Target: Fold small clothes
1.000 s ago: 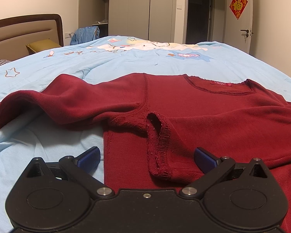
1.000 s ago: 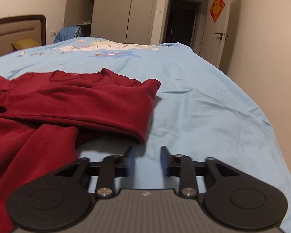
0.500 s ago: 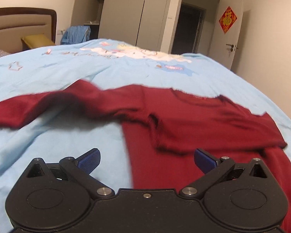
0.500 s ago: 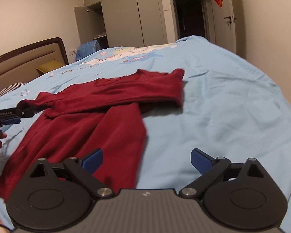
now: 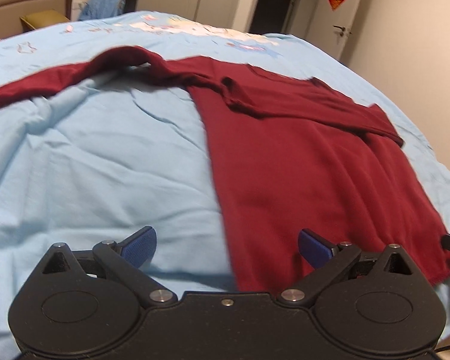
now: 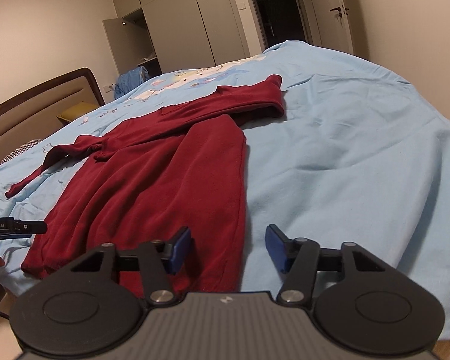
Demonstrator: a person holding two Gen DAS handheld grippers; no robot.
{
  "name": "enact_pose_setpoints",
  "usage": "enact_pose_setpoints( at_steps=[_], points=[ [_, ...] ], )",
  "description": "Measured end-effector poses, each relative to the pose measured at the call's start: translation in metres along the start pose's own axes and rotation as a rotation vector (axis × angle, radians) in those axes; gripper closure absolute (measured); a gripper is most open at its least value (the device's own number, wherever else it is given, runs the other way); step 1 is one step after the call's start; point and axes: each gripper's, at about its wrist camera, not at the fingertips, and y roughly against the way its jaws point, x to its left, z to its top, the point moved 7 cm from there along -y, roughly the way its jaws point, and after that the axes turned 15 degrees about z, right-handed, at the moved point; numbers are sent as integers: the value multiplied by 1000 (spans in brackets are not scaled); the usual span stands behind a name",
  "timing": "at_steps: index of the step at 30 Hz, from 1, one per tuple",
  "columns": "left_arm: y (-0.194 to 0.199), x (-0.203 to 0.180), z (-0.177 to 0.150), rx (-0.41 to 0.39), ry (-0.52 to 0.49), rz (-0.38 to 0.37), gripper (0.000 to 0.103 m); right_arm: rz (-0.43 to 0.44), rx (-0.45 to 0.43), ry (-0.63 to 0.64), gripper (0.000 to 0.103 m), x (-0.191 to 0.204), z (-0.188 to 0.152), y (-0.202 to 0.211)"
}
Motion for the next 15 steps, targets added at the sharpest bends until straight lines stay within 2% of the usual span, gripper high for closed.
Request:
enact_pose_setpoints(
  at_steps=[2,5,7,8,9,10,11,12,15],
  points=[
    [-1,-5,-3,21,7,7,10,1,1,-6,54,2,-2,-1],
    [0,-10,-6,38,18,7,22,-3,10,-7,64,6,-4,-4],
    [1,-13,-8,49,13,12,35,-13,26,-4,71,8,-6,-9],
    [1,-14,-8,53,10,13,49,-14,32,-2,79,9,-6,-10],
    [2,-16,-8,57,8,9,61,-12,34,-1,83,10,-6,-10],
    [3,-17,-7,59,9,2,67,-11,34,-3,88,11,-5,-10],
    [4,-17,-7,60,14,-7,84,-11,32,-4,92,12,-4,-10],
    [6,-18,-6,60,22,-23,95,-9,29,-6,93,12,-3,-9],
    [17,-17,1,24,25,-28,97,10,2,-23,96,15,3,2]
  ],
)
